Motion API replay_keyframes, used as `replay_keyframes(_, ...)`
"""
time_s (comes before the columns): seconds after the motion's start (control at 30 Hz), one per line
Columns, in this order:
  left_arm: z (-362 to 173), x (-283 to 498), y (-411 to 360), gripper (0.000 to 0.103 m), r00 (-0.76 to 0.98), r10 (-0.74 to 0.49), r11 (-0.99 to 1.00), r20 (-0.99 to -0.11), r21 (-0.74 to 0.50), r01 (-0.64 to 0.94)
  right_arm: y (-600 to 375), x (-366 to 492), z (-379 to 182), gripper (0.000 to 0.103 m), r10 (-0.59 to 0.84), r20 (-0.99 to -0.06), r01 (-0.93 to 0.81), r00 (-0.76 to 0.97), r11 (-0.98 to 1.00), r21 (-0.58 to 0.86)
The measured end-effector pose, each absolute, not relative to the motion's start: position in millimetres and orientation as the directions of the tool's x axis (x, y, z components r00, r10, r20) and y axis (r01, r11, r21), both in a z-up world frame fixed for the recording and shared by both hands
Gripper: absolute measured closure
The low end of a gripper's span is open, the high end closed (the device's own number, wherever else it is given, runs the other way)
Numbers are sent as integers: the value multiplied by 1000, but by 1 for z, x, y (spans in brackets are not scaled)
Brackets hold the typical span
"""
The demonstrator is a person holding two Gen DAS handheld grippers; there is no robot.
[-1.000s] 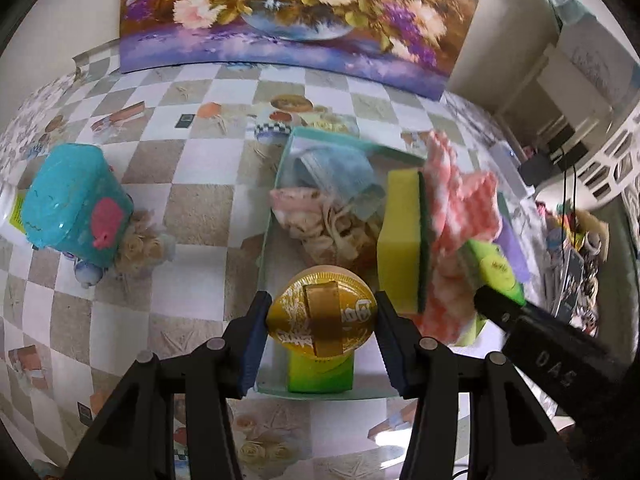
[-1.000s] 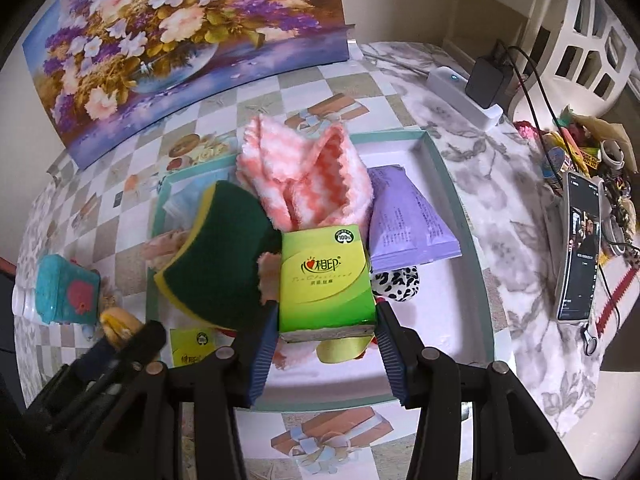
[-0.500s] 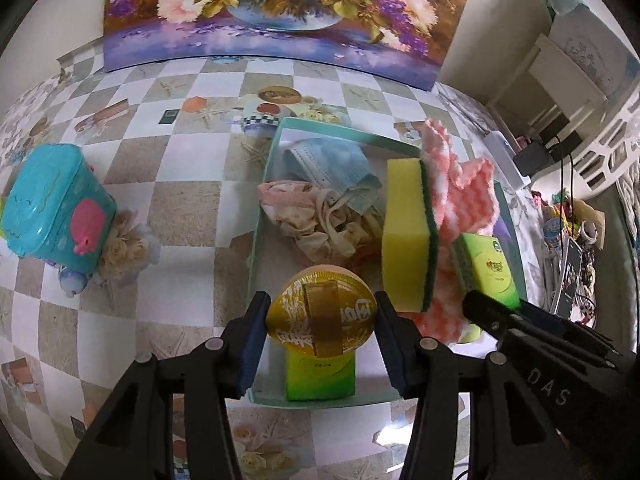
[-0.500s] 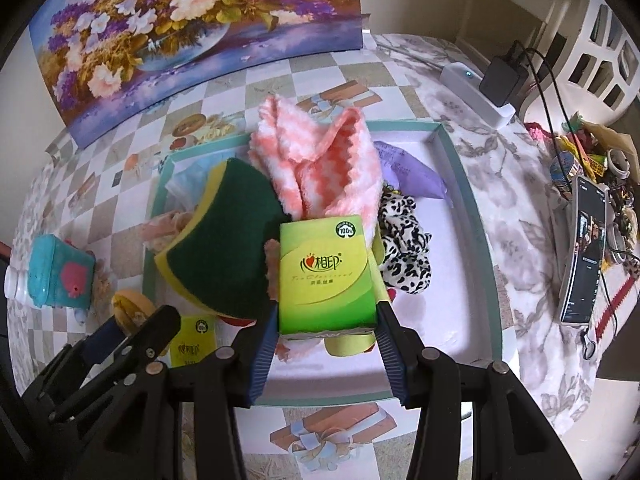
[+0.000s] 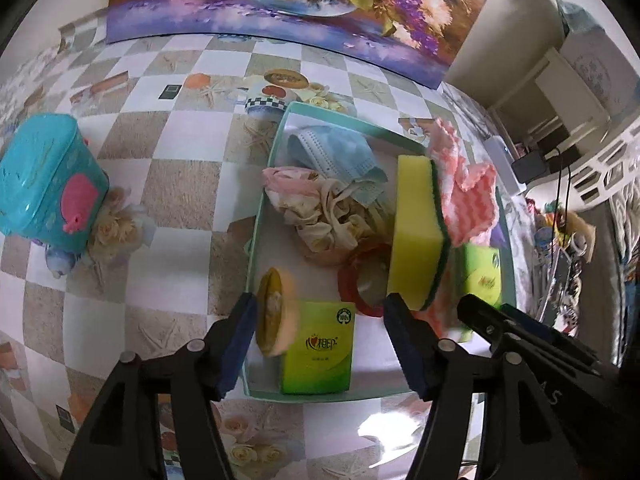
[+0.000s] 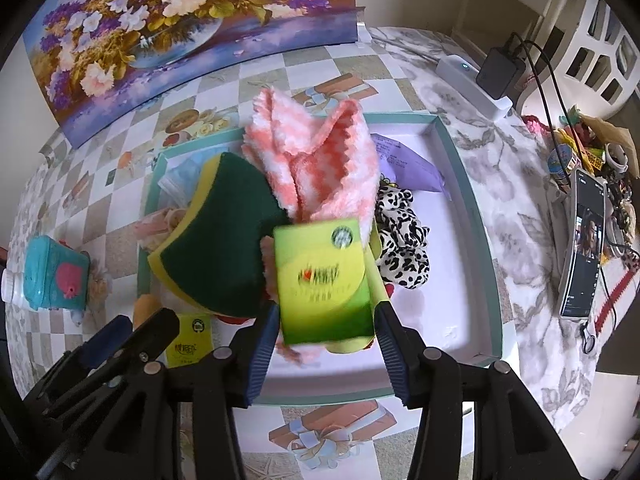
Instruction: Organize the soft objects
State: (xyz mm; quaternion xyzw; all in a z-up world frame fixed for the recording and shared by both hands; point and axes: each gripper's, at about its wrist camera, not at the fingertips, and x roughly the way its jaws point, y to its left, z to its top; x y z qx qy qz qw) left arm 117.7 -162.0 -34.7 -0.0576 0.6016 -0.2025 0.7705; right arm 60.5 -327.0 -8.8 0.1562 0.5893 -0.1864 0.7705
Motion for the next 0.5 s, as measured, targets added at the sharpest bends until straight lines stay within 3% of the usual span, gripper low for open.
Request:
replay_keyframes(0.37,-23,124,-141,36,235,-352,932,-906,-315,182,-324,62,-6,49,-104,-965,460,242,888,20)
replay_keyframes(0.5,-22,130,-129,23,251,-280,958,-927,-254,134,-320,64,-8,39,-98,-967,441,237,897,17)
